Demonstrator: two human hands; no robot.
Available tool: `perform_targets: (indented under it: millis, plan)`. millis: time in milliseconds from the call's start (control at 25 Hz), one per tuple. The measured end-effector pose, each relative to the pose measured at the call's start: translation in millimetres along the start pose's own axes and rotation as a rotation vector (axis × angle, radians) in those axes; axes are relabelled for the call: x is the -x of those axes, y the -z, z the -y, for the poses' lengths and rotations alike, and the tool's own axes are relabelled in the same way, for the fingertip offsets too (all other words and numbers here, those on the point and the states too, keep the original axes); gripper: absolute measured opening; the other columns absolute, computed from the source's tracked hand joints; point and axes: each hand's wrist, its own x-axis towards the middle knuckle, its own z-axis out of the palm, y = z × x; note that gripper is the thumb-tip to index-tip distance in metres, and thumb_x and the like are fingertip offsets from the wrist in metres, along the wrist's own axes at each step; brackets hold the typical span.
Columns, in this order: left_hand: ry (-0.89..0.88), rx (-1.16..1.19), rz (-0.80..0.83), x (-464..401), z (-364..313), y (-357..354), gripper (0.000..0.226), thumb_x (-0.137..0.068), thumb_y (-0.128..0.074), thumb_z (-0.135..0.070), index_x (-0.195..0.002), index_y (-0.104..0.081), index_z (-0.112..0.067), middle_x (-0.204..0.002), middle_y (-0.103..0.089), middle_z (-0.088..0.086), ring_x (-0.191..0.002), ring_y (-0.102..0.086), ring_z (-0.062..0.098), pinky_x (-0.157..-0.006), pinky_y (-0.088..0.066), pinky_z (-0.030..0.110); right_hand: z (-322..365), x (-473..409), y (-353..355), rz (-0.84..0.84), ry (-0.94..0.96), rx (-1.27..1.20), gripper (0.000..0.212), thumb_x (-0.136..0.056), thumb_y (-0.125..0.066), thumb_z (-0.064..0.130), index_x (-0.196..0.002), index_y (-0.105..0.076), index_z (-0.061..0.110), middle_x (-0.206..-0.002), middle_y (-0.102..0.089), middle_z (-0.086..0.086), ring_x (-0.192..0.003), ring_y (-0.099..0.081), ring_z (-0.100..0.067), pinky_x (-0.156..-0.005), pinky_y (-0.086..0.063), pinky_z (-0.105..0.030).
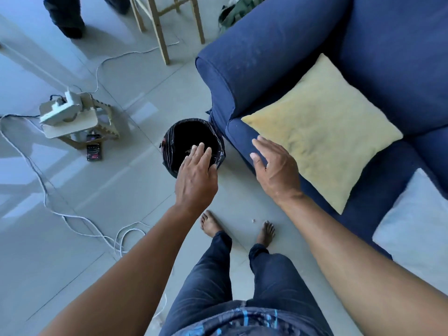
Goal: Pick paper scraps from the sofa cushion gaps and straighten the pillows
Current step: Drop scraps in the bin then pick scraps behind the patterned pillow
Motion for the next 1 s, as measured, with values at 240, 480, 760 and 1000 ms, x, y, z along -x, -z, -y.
perform_targets:
  millis: [240,480,760,1000]
  plan:
    - [-0.239,-0.061,0.14,28,-83,-37,0.05,-0.101,-0.047,-0.022,-0.149,-0.042,-0.007,-0.16,-0.031,0.011,-0.151,-0.022,0.024,-0.123,-0.02,0.039,-79,85,65,-0.128,-0.219,-0.002,0.036,-0.099,-0.061,0.015,-0.133,-0.063,0.006,-0.141,-0.06,-0.009,-0.134,-0.053,-0.024,-0.113,-0.04,-0.034]
    - [-0.49,-0.155,0.242,78,-179,-89,0.051,-0.101,-0.046,-0.019,-0.15,-0.039,-0.006,-0.161,-0.028,0.013,-0.152,-0.019,0.026,-0.122,-0.021,0.042,-155,192,107,-0.31,-0.387,-0.084,0.035,-0.098,-0.063,0.015,-0.131,-0.064,0.007,-0.139,-0.062,-0.01,-0.133,-0.055,-0.025,-0.11,-0.045,-0.041]
    - [-0.727,-0.178,0.288,174,-300,-149,0.05,-0.101,-0.049,-0.021,-0.149,-0.041,-0.006,-0.16,-0.031,0.012,-0.15,-0.025,0.026,-0.121,-0.024,0.043,-227,338,165,-0.492,-0.586,-0.126,0.037,-0.099,-0.062,0.019,-0.135,-0.062,0.01,-0.146,-0.056,-0.007,-0.139,-0.049,-0.021,-0.115,-0.04,-0.036]
    - [-0.94,-0.168,0.319,245,-390,-193,0.05,-0.099,-0.054,-0.019,-0.146,-0.044,-0.004,-0.159,-0.034,0.014,-0.149,-0.027,0.029,-0.12,-0.027,0.046,-276,427,210,-0.673,-0.7,-0.131,0.039,-0.098,-0.064,0.018,-0.135,-0.061,0.008,-0.146,-0.055,-0.01,-0.141,-0.047,-0.027,-0.115,-0.04,-0.041]
